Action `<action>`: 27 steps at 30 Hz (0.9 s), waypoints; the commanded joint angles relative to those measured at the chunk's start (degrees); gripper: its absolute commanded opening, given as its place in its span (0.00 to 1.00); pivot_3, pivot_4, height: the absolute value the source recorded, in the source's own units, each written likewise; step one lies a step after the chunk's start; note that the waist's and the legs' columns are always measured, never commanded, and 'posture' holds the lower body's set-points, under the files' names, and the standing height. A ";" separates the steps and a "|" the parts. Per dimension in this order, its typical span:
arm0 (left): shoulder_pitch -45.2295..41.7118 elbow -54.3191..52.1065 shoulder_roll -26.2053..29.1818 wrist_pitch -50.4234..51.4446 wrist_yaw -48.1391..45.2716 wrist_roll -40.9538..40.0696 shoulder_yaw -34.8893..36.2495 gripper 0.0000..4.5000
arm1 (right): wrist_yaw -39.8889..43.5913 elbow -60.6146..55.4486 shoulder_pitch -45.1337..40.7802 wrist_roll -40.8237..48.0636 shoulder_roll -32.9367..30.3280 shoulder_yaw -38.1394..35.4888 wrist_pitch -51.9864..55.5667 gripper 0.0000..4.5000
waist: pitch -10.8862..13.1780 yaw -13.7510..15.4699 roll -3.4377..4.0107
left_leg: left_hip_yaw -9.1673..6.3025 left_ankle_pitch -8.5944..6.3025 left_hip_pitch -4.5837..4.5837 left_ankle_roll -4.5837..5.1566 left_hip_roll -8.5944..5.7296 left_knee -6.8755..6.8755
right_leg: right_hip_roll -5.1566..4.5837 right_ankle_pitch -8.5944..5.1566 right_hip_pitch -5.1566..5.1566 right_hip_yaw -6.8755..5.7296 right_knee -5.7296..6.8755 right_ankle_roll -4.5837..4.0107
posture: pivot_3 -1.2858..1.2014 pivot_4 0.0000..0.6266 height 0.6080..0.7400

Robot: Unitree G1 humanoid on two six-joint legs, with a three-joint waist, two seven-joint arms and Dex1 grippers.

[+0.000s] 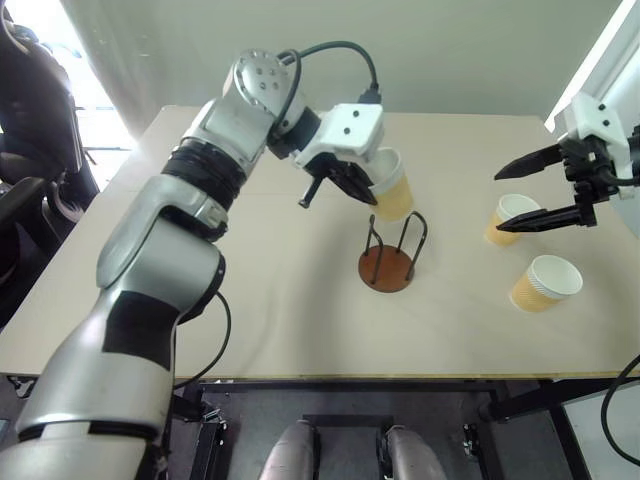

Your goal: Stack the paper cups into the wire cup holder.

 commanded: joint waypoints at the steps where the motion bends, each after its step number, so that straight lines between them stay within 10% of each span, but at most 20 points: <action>1: -1.21 -1.66 0.25 0.47 -1.69 -1.59 0.17 0.01 | 0.22 0.04 -2.39 1.30 -1.36 -0.34 -0.50 1.00 | 0.00 0.00 0.00 | -0.01 0.00 -0.01 0.00 0.01 0.01 | -0.02 0.00 0.00 0.03 0.00 0.01 | 0.52 0.24 1.00; 27: -0.57 -2.08 -0.60 -1.66 -1.69 -0.17 -2.74 0.01 | 0.22 1.61 -3.76 1.43 -2.98 1.94 -1.25 1.00 | 0.00 0.00 0.01 | -0.04 -0.04 -0.01 0.08 -0.15 0.02 | -0.13 -0.04 0.04 0.01 0.00 0.08 | 0.52 0.24 1.00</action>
